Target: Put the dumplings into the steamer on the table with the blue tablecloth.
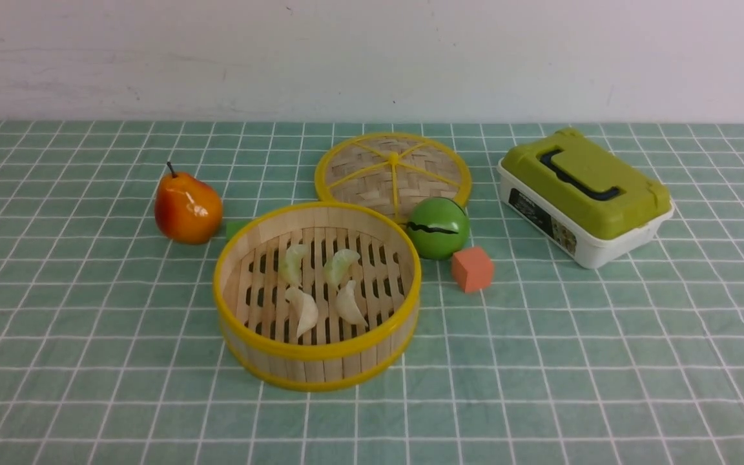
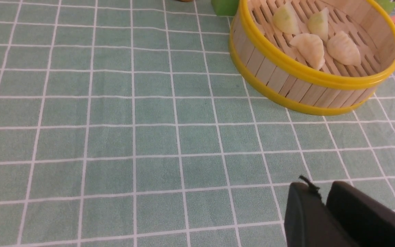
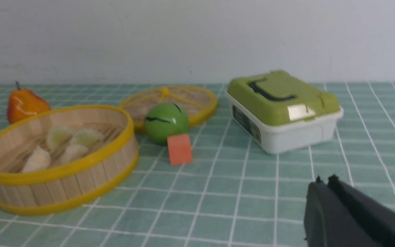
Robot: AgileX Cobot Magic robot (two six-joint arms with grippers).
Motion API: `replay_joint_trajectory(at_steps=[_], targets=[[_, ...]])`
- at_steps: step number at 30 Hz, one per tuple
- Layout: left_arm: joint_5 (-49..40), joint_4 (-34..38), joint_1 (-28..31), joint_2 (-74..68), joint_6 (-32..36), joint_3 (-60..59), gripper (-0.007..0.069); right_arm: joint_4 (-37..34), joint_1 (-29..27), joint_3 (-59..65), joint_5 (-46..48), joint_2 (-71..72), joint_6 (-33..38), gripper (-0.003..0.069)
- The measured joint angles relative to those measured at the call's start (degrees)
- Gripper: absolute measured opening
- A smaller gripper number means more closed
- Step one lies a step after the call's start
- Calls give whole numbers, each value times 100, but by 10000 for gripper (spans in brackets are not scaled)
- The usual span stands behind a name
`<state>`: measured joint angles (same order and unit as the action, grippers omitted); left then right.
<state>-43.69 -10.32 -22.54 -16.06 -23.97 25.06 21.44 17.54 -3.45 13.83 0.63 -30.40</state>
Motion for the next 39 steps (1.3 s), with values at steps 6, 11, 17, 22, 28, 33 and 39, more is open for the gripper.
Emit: replay_joint_trajectory(at_steps=[6, 11, 17, 22, 28, 33, 39], targets=[[0, -7, 0, 0, 0, 0, 99, -2418, -1247, 493, -319, 0, 2760, -2], [0, -11, 0, 0, 0, 0, 103, -2639, -1490, 498, 34, 0, 3448, -2], [0, -14, 0, 0, 0, 0, 110, -2650, -1489, 471, 704, 0, 3515, -1], [0, -14, 0, 0, 0, 0, 112, -2656, -1489, 457, 757, 0, 3532, 4], [0, -14, 0, 0, 0, 0, 121, -2661, -1489, 452, 772, 0, 3532, 11], [0, -14, 0, 0, 0, 0, 127, -2661, -1489, 452, 772, 0, 3532, 17], [0, -14, 0, 0, 0, 0, 131, -2661, -1489, 452, 776, 0, 3532, 22]])
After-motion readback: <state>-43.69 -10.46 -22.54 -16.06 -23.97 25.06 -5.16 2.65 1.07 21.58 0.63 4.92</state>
